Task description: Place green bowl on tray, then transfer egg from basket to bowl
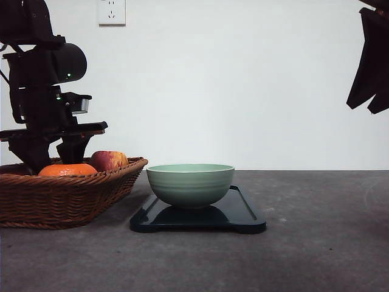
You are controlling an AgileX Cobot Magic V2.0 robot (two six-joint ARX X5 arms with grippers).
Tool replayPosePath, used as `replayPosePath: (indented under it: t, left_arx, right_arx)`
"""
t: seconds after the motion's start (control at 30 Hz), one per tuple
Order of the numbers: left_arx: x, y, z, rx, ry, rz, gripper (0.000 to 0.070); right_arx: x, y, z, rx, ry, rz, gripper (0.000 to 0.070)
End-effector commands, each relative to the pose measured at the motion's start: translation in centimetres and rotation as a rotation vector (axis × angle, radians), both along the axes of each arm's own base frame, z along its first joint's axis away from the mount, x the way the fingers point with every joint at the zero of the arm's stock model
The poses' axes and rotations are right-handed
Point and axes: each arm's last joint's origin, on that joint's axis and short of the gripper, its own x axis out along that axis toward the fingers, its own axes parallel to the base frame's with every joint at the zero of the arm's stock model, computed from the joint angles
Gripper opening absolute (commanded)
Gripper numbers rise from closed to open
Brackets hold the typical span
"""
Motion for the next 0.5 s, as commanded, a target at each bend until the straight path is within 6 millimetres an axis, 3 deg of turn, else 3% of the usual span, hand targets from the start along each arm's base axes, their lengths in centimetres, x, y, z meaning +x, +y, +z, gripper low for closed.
replayPosePath:
  t: [0.0,0.2,0.47]
  left_arx:
    - [0.4,-0.2,-0.2,0.008,0.005,-0.016,0.0146]
    - [0.0,-0.1,0.8,0.012,0.026,-0.016,0.0147]
    - [-0.4,0.0,4.5,0.007,-0.019,-0.026,0.0149]
  right_arx:
    - [0.1,0.1,0.1,0.011,-0.003,-0.003,0.0193]
    - [0.1,0.1,0.1,0.011,-0.003,-0.003,0.0193]
    - [0.1,0.1,0.1,0.011,-0.004,-0.003,0.0193]
